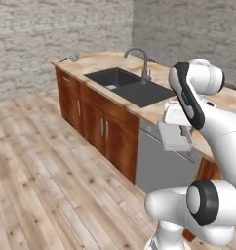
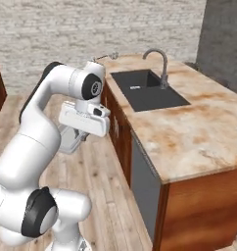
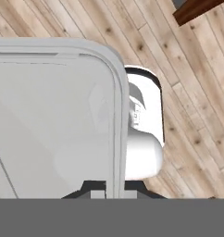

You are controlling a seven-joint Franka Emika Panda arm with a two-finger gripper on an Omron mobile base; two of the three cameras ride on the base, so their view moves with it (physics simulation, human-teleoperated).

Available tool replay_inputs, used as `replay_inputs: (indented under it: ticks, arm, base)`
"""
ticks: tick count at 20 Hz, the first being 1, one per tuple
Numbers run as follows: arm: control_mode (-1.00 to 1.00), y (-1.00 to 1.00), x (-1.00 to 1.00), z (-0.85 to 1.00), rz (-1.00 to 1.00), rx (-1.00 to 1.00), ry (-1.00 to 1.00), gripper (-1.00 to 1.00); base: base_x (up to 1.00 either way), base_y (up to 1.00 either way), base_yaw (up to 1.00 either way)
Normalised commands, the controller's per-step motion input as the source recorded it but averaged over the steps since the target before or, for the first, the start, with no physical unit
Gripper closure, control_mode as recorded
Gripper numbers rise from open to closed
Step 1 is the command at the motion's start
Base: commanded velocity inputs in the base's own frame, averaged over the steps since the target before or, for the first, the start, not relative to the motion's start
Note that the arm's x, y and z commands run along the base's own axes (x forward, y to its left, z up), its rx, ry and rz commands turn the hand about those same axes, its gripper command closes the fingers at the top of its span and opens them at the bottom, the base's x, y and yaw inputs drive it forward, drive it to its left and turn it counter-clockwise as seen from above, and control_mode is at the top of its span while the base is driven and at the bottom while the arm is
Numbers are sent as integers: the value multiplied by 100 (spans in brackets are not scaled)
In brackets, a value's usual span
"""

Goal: Pick the tupperware and strainer and place them in the sink. Then turn on the water.

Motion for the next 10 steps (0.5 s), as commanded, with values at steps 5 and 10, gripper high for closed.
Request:
replay_inputs:
  ticks: [5, 10]
  arm:
    - [100, 0, 0, 0, 0, 0, 0, 100]
    - [100, 0, 0, 0, 0, 0, 0, 100]
  base:
    - [49, 100, -37]
    - [62, 100, -29]
